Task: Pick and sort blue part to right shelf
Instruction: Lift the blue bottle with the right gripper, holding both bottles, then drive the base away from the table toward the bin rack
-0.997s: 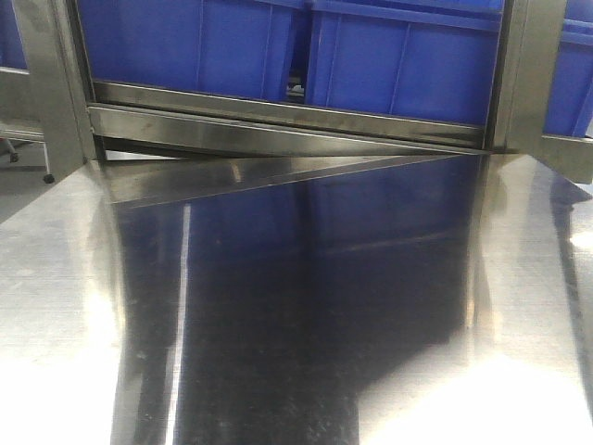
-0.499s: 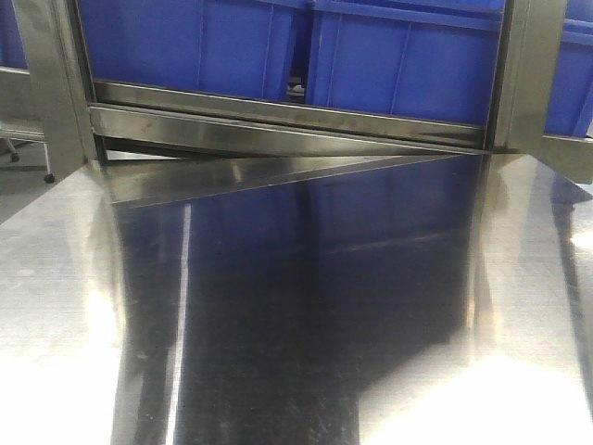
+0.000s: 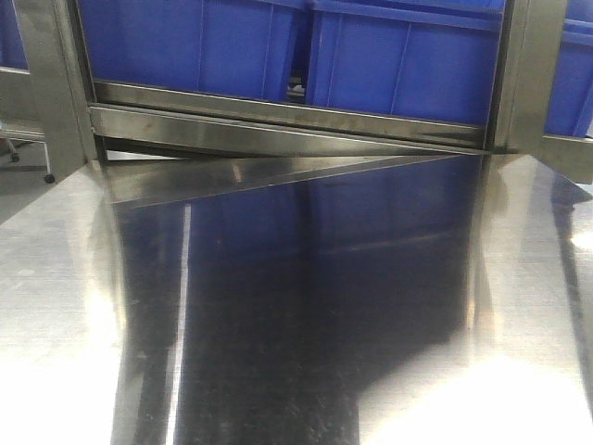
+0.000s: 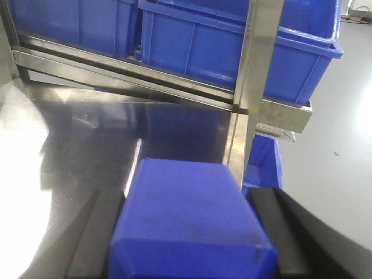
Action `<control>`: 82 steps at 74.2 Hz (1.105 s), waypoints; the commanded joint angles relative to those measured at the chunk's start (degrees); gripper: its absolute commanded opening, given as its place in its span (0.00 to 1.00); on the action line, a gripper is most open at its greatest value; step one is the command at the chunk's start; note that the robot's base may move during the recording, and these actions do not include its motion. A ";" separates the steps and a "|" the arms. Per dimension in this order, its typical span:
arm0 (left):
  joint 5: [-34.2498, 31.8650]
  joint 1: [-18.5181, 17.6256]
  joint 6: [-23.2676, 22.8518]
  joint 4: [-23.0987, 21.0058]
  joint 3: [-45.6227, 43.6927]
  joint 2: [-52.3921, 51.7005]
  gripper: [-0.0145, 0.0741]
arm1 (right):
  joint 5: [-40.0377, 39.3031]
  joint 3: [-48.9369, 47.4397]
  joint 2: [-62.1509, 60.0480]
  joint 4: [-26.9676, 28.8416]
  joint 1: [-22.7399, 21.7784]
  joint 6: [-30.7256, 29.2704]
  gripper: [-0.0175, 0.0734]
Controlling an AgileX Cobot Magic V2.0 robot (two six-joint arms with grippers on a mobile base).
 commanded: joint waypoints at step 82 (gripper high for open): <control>-4.63 0.25 0.01 0.60 -1.48 -1.03 0.54 | -4.79 -1.55 1.31 -1.32 0.02 -0.44 0.51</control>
